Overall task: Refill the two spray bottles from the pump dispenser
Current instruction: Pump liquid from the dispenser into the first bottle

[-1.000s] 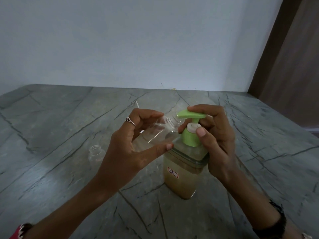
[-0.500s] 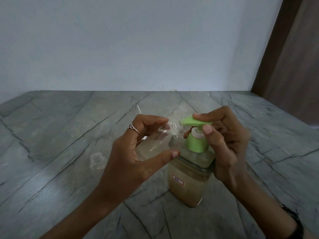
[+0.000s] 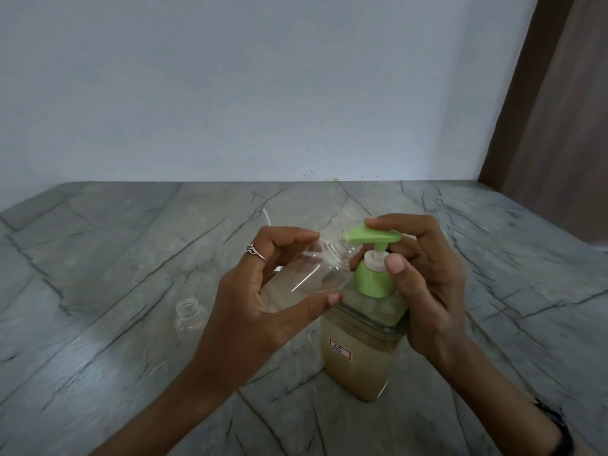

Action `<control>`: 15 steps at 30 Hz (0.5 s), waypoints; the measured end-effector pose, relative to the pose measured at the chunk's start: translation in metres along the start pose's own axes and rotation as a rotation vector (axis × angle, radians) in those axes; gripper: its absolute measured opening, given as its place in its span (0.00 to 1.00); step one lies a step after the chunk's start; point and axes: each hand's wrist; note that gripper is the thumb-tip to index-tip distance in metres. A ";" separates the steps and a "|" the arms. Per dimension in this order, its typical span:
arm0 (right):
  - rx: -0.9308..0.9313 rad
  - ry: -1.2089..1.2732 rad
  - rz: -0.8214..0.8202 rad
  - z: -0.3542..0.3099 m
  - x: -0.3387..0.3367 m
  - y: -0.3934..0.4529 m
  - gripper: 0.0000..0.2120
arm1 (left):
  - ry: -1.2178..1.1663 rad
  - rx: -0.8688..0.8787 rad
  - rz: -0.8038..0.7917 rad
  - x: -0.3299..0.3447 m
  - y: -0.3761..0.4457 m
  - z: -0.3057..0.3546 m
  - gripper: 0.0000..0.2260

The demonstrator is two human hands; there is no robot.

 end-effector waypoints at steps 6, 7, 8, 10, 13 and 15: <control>0.020 0.030 0.076 -0.005 0.003 0.005 0.05 | -0.001 -0.005 -0.008 0.000 0.000 0.001 0.20; 0.027 0.036 0.084 -0.005 0.003 0.006 0.03 | -0.001 -0.002 -0.010 0.000 0.001 0.000 0.20; 0.037 0.036 0.097 -0.005 0.003 0.007 0.03 | 0.000 0.002 -0.012 0.000 0.000 0.000 0.20; 0.045 0.025 0.106 -0.006 0.003 0.008 0.05 | 0.002 -0.003 -0.014 0.000 0.000 -0.001 0.20; 0.054 0.005 0.098 -0.008 0.004 0.009 0.03 | 0.000 -0.009 -0.013 0.000 -0.001 -0.002 0.20; 0.057 -0.009 0.085 -0.008 0.003 0.008 0.02 | 0.004 -0.007 -0.008 0.000 -0.001 -0.001 0.20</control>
Point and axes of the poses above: each hand's wrist, its own y-axis towards the middle knuckle, its own x-axis out of the palm, z = x × y, and after that the axes turned 4 degrees about -z, right-handed
